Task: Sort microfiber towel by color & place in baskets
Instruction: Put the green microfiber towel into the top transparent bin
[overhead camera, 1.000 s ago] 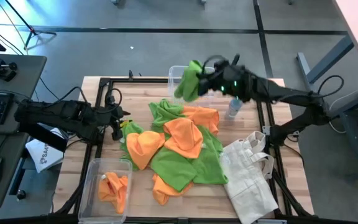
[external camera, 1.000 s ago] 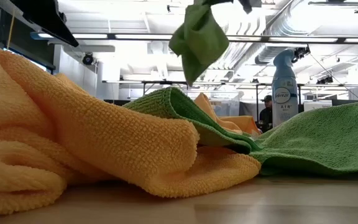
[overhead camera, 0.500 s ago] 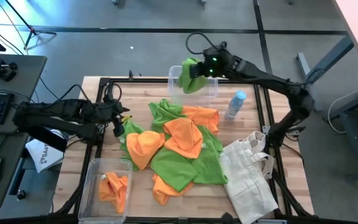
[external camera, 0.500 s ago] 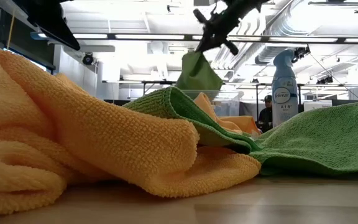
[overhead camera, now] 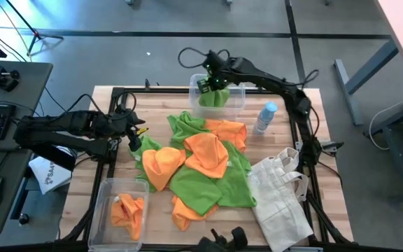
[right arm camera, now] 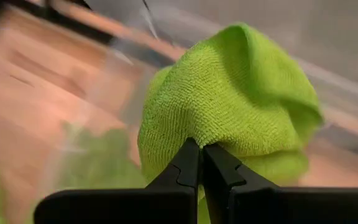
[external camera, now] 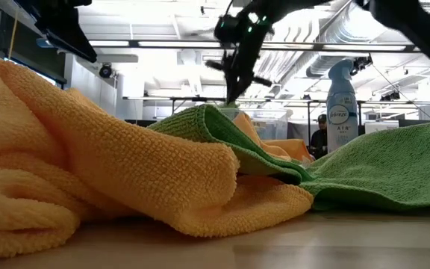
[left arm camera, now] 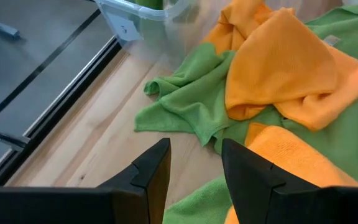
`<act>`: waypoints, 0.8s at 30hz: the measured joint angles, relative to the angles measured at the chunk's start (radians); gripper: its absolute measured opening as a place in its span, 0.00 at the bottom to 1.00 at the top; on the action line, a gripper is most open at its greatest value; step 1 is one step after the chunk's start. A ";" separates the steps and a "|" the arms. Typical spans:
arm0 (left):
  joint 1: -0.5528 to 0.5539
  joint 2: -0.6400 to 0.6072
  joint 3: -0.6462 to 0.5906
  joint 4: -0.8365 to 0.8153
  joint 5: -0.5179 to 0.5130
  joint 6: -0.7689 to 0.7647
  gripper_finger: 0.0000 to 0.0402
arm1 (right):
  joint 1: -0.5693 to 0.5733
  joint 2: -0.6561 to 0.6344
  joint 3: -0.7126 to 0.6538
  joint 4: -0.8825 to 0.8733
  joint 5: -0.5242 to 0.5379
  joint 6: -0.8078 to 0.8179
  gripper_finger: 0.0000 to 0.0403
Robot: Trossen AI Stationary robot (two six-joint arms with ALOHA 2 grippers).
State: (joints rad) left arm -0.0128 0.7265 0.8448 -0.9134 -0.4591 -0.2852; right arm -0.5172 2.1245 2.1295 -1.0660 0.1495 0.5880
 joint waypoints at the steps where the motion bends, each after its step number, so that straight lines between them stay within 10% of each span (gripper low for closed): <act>1: 0.000 0.000 0.000 0.000 0.000 -0.005 0.33 | 0.000 0.020 0.003 -0.006 -0.001 0.006 0.00; 24: 0.000 0.000 0.000 -0.005 0.008 -0.019 0.33 | -0.032 0.113 -0.038 -0.071 -0.016 0.086 0.22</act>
State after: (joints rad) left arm -0.0132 0.7265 0.8448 -0.9188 -0.4511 -0.3040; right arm -0.5495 2.2377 2.0911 -1.1372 0.1335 0.6741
